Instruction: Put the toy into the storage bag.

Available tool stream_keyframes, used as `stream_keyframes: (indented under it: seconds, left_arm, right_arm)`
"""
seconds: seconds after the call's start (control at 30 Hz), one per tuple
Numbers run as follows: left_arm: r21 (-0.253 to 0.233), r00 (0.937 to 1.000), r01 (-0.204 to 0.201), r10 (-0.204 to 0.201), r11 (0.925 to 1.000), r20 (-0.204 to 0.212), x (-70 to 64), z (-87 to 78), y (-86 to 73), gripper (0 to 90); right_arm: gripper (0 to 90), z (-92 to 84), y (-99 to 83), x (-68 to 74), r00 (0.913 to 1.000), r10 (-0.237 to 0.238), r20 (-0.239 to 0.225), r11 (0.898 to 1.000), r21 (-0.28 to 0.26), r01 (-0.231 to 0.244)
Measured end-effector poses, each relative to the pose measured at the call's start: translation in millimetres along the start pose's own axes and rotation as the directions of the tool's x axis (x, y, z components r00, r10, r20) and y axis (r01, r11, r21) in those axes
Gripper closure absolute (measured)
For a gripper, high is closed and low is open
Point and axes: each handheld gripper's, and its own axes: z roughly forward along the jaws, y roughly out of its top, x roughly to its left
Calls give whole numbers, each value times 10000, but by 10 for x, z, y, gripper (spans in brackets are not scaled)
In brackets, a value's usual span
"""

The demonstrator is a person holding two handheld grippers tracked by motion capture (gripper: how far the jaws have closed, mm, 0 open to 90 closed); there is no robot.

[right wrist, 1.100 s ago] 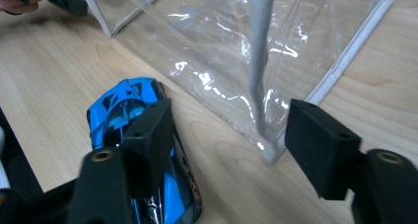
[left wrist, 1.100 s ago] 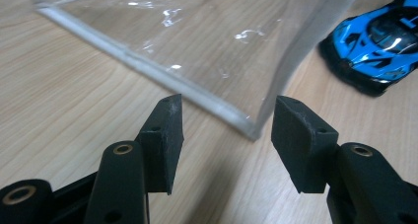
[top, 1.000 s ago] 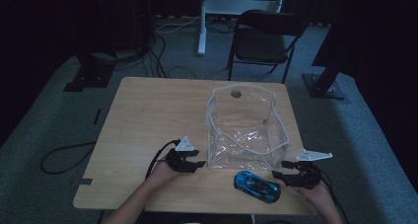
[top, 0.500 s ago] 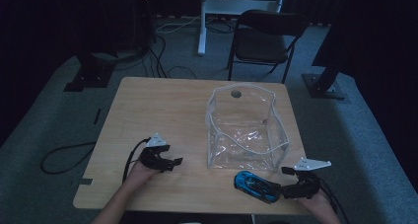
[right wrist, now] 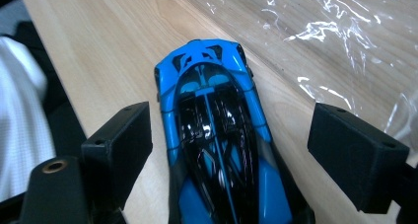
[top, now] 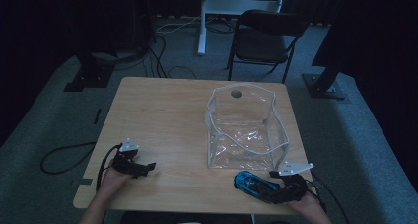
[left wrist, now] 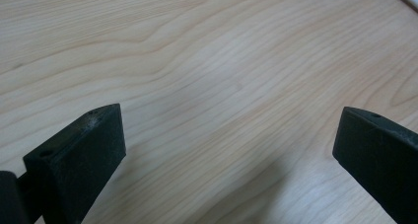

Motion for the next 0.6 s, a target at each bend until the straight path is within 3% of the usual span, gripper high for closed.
stream_keyframes:
  seconds: [0.17, 0.27, 0.3, 0.43, 0.6]
  left_arm:
    - [15, 9987, -206, 206, 9998, -464, 28, -48, -80, 2]
    - [-349, 9973, -291, 267, 9990, -683, 27, -62, -125, 2]
    - [-174, 9956, -375, 359, 9991, -870, 33, -63, -155, 2]
    - [170, 9958, -320, 333, 9993, -855, 70, -66, -210, 2]
    - [149, 9945, -123, 138, 9998, -1043, 135, -114, -247, 2]
  right_arm:
    - [164, 131, 88, 46, 9991, -404, 155, 9981, 469, 396]
    - [164, 185, 129, 65, 9977, -623, 263, 9959, 667, 605]
    - [164, 214, 146, 79, 9963, -775, 381, 9948, 686, 748]
    - [164, 336, 200, 123, 9919, -1230, 329, 9857, 1198, 1183]
    - [159, 404, 203, 137, 9913, -1242, 431, 9818, 1497, 1165]
